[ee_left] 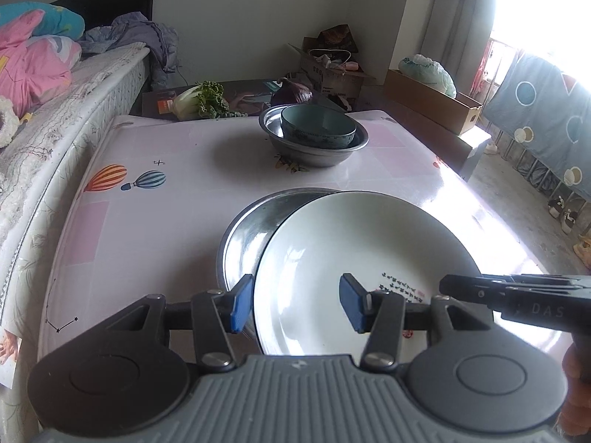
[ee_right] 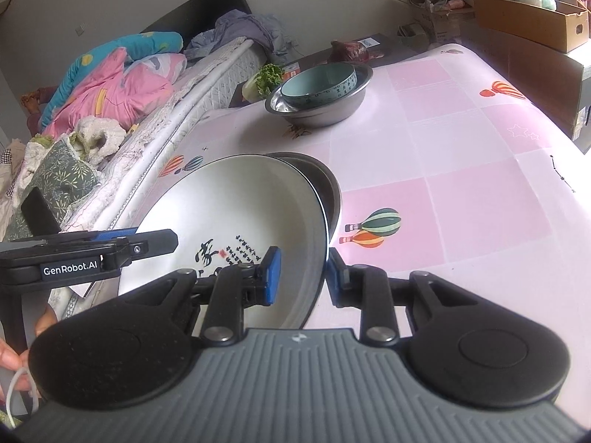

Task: Organize plates and bowls
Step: 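Carry the white plate over the steel plates and lower it onto them, then open both grippers to release the white plate, then withdraw both grippers from the plate stack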

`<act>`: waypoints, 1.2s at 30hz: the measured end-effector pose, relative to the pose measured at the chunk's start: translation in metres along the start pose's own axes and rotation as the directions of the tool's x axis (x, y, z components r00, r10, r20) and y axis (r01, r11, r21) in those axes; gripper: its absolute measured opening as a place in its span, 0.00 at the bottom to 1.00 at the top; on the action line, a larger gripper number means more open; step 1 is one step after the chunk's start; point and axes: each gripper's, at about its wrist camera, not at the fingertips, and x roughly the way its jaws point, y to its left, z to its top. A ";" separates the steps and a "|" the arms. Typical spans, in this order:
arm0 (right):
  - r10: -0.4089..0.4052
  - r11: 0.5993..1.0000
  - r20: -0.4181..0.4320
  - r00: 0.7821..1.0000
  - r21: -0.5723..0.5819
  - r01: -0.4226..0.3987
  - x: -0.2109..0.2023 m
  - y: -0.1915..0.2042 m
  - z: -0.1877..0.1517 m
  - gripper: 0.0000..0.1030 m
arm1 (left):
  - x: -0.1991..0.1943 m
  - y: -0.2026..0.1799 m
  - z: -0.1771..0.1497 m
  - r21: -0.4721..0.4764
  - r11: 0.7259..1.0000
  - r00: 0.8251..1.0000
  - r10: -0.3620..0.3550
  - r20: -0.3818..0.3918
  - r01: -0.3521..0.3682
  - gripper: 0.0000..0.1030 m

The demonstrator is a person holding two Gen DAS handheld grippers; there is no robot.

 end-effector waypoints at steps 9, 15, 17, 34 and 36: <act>-0.018 1.000 0.037 0.999 0.002 0.018 0.008 0.000 0.016 0.28 | -0.003 0.008 0.005 -0.016 1.000 0.999 -0.008 0.032 0.008 0.51; -0.041 0.999 0.071 0.997 -0.010 0.042 0.001 0.004 0.019 0.32 | -0.011 0.012 0.004 -0.025 1.000 0.999 0.002 0.051 -0.001 0.52; -0.046 0.999 0.072 0.996 -0.007 0.047 -0.001 0.004 0.018 0.33 | -0.014 0.014 0.002 -0.032 0.999 0.998 0.006 0.057 -0.004 0.54; -0.047 0.999 0.074 0.996 0.007 0.047 -0.025 0.017 -0.011 0.70 | -0.039 0.030 -0.013 -0.099 0.994 0.997 0.053 0.050 -0.048 0.76; -0.050 0.999 0.080 0.996 0.006 0.050 -0.029 0.019 -0.013 0.75 | -0.041 0.032 -0.013 -0.103 0.993 0.997 0.059 0.051 -0.054 0.80</act>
